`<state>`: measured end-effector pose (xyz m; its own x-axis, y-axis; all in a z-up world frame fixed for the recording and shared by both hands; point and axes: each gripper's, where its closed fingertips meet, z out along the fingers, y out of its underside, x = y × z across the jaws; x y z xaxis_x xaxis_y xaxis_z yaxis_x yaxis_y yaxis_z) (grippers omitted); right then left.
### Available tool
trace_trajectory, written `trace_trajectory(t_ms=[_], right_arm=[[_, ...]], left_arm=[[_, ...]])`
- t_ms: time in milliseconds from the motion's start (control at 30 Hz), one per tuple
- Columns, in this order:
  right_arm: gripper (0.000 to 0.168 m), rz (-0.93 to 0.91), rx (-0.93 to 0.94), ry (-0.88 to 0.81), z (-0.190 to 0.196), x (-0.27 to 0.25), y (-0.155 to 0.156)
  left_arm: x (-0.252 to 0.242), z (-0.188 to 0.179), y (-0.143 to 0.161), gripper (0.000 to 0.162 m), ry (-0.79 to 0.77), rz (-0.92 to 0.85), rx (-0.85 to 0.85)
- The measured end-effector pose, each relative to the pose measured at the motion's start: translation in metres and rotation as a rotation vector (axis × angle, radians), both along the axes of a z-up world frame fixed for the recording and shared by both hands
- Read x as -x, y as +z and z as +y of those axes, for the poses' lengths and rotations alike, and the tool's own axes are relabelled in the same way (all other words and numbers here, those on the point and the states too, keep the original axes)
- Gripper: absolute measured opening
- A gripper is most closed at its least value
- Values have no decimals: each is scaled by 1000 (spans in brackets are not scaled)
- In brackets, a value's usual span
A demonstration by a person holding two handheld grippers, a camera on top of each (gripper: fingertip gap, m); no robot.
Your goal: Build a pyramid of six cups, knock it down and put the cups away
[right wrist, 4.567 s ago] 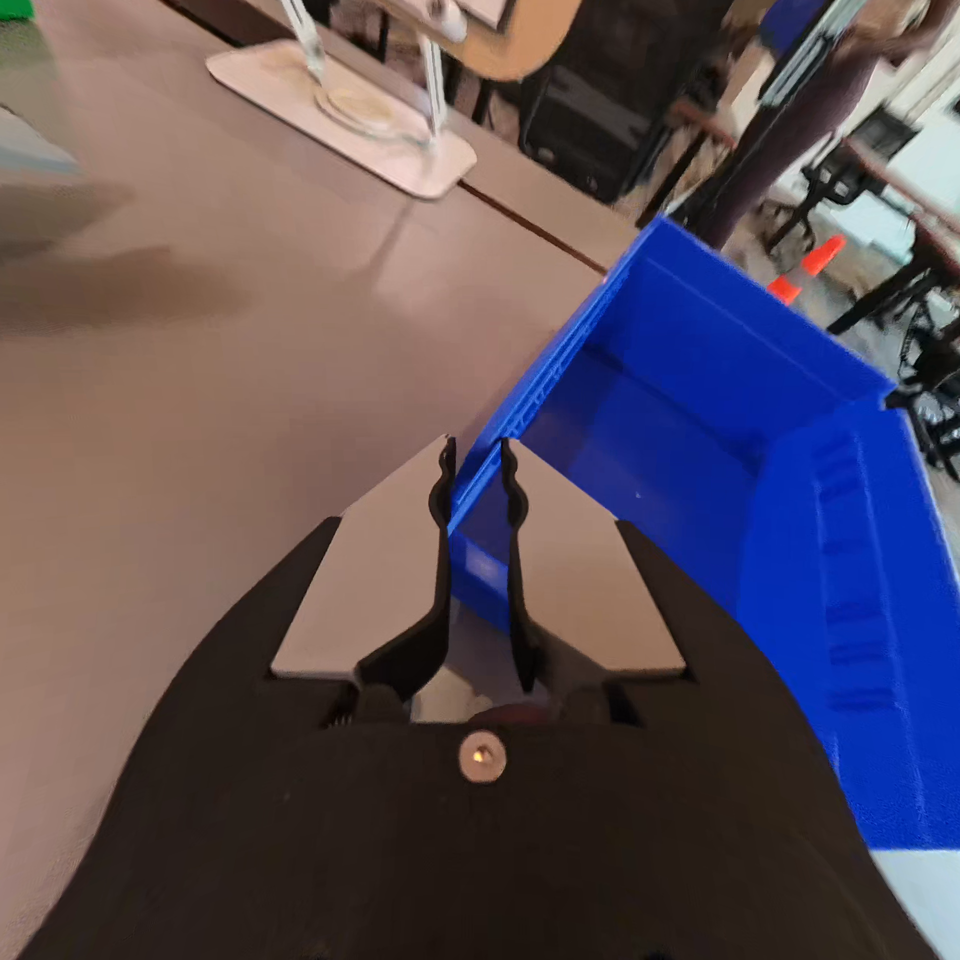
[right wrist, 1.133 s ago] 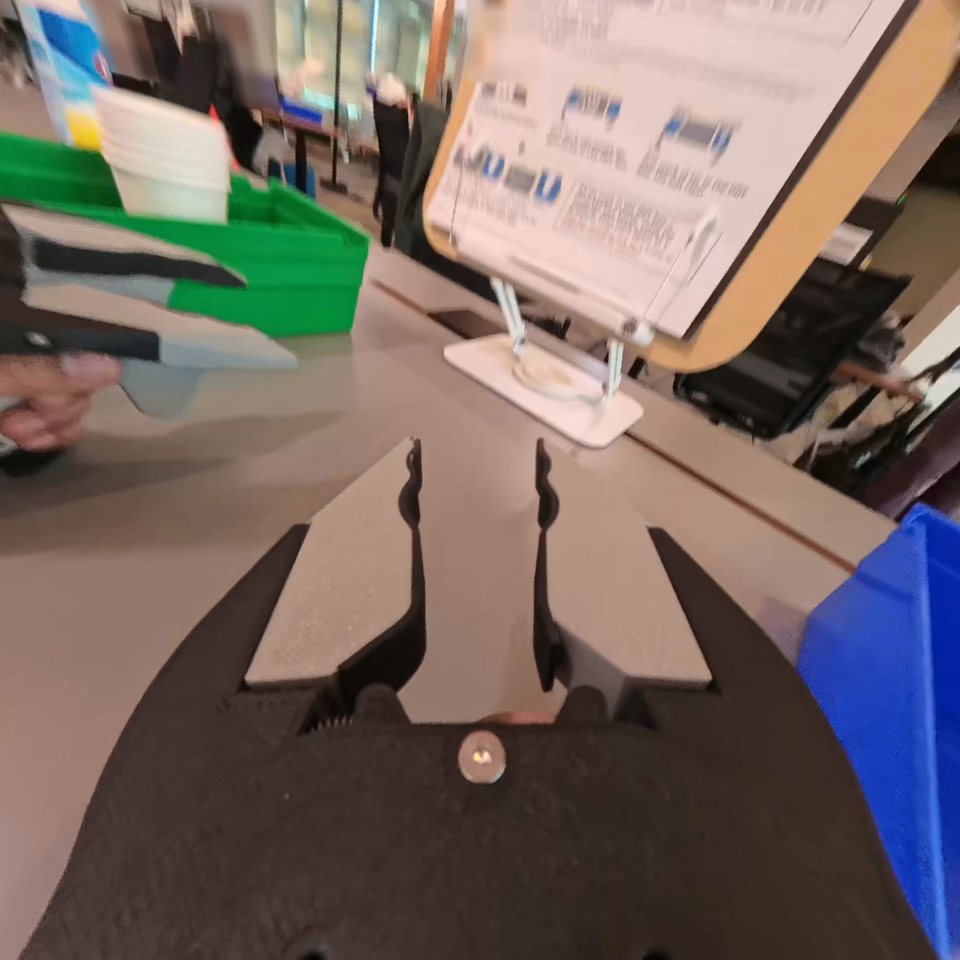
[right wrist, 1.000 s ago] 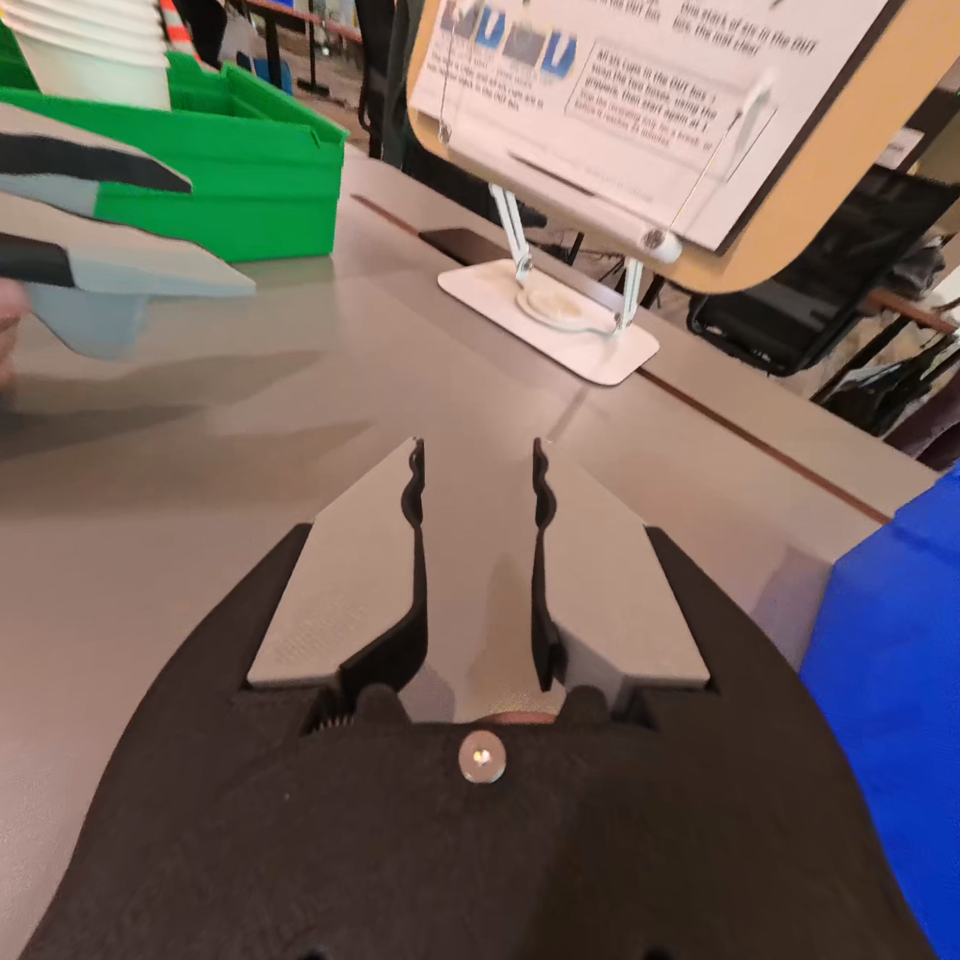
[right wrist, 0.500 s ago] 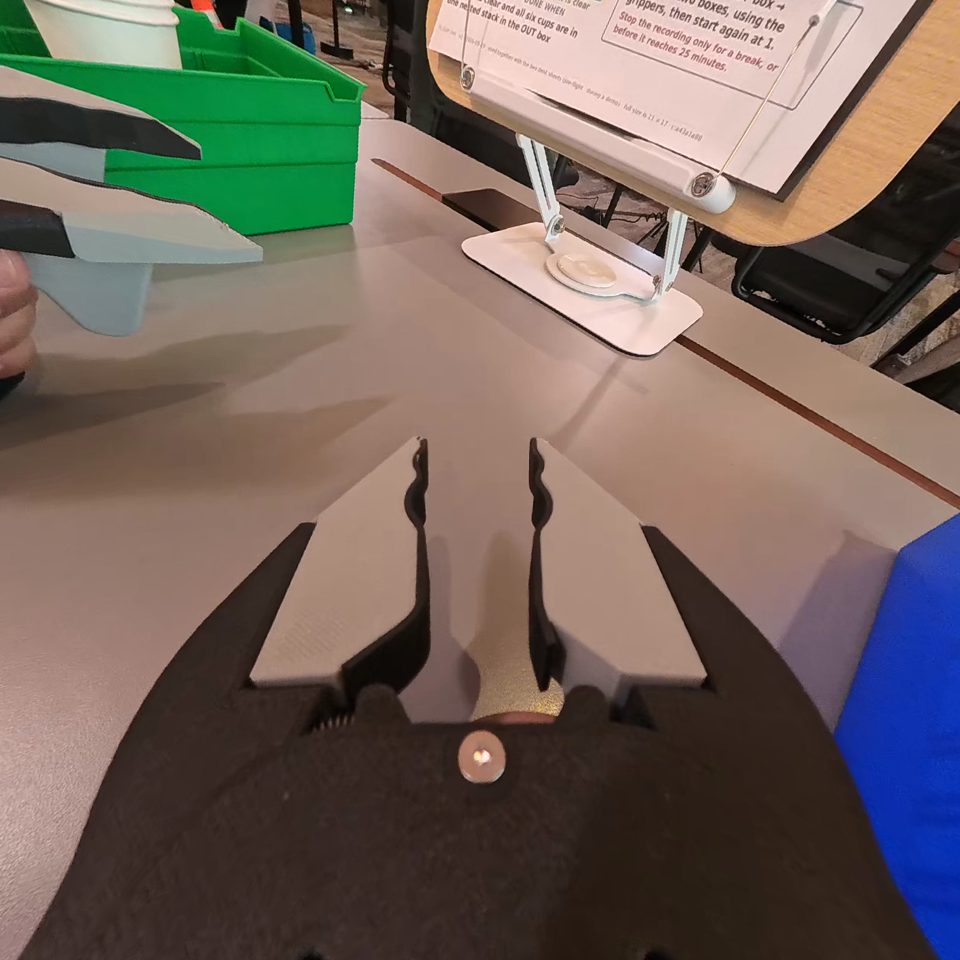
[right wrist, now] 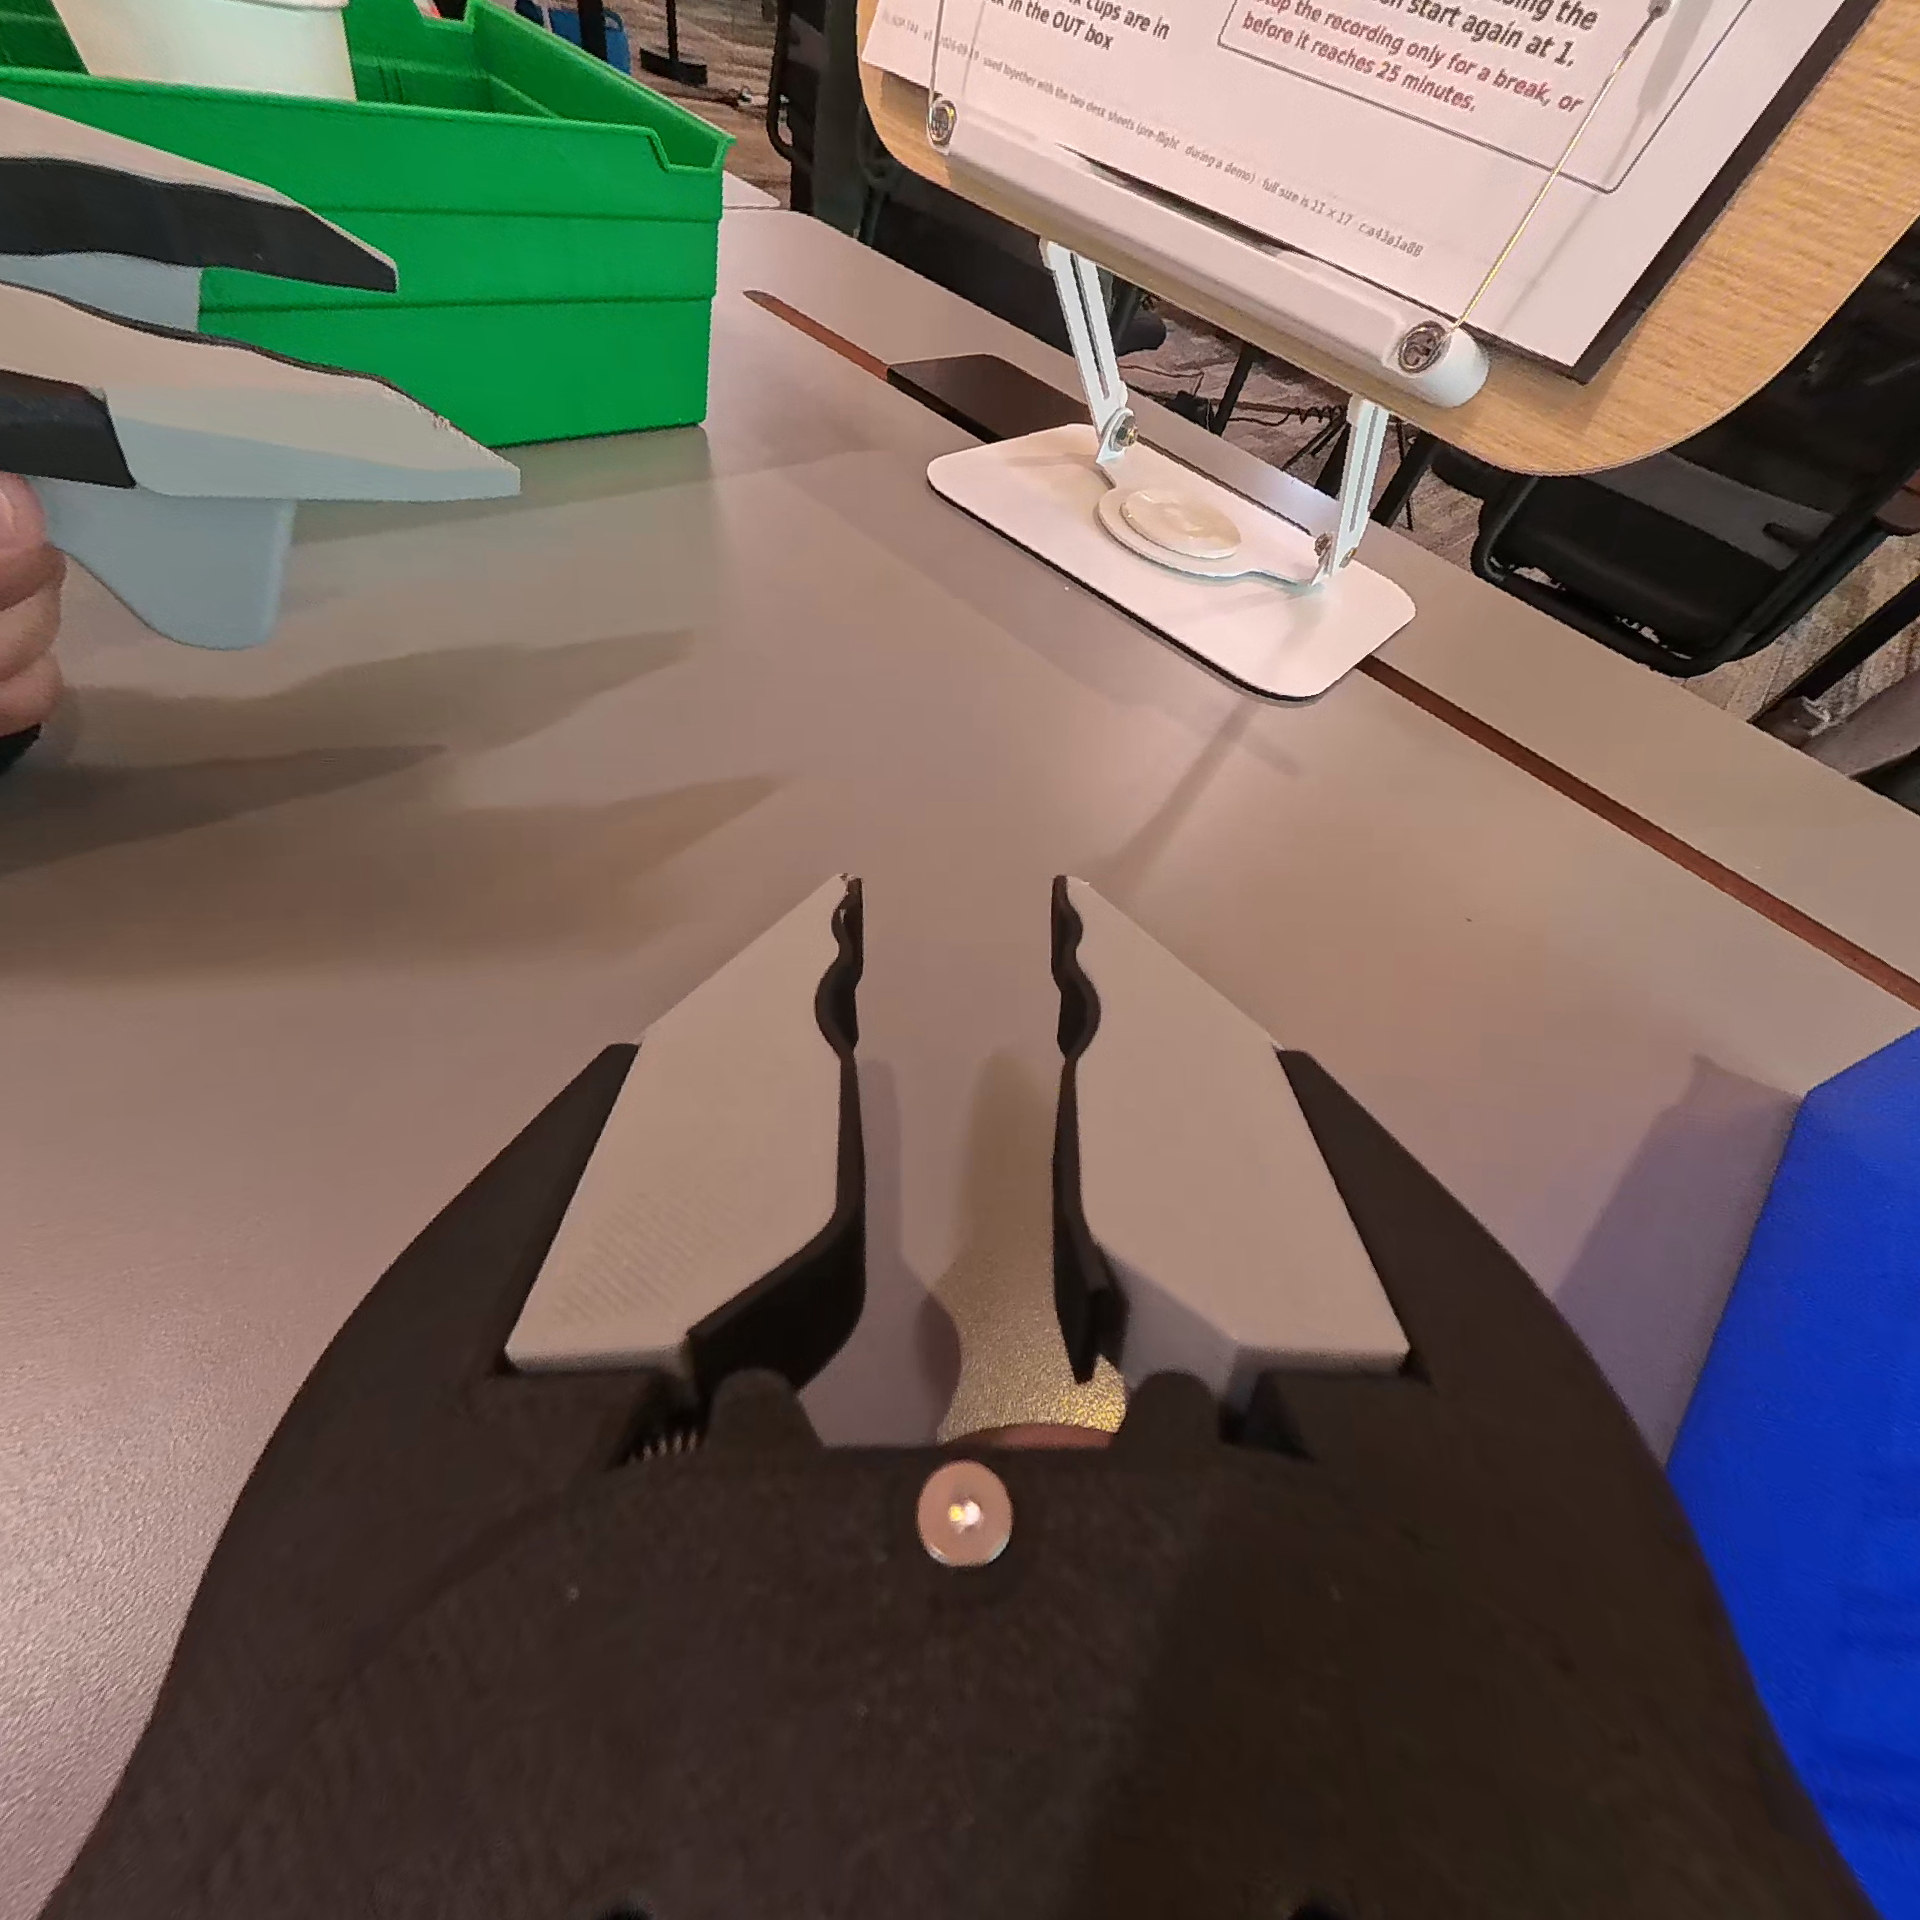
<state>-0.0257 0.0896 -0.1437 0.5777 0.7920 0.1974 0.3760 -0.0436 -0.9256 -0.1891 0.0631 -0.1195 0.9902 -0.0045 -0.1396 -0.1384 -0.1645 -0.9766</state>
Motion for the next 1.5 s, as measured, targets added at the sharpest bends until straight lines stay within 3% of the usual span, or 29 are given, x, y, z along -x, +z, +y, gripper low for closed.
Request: trace_trajectory(t_ms=[267,400,767,933,1033,1300,1500], right_arm=[[35,-9,11,6,0,1,-3],[38,-14,34,29,-1,4,-5],[42,24,98,60,4,8,-6],[50,34,119,87,1,9,-7],[55,11,145,111,-3,11,-12],[55,78,191,202,-17,8,-6],[54,93,200,216,-20,7,-5]], left_arm=[[-8,0,-6,72,-45,-39,35],[-27,4,-18,79,-156,-35,129],[-34,50,-34,81,-286,-14,236],[-39,40,-38,83,-406,-45,278],[-39,39,-46,83,-406,68,306],[-57,31,-52,84,-447,162,318],[-54,34,-59,84,-455,92,383]])
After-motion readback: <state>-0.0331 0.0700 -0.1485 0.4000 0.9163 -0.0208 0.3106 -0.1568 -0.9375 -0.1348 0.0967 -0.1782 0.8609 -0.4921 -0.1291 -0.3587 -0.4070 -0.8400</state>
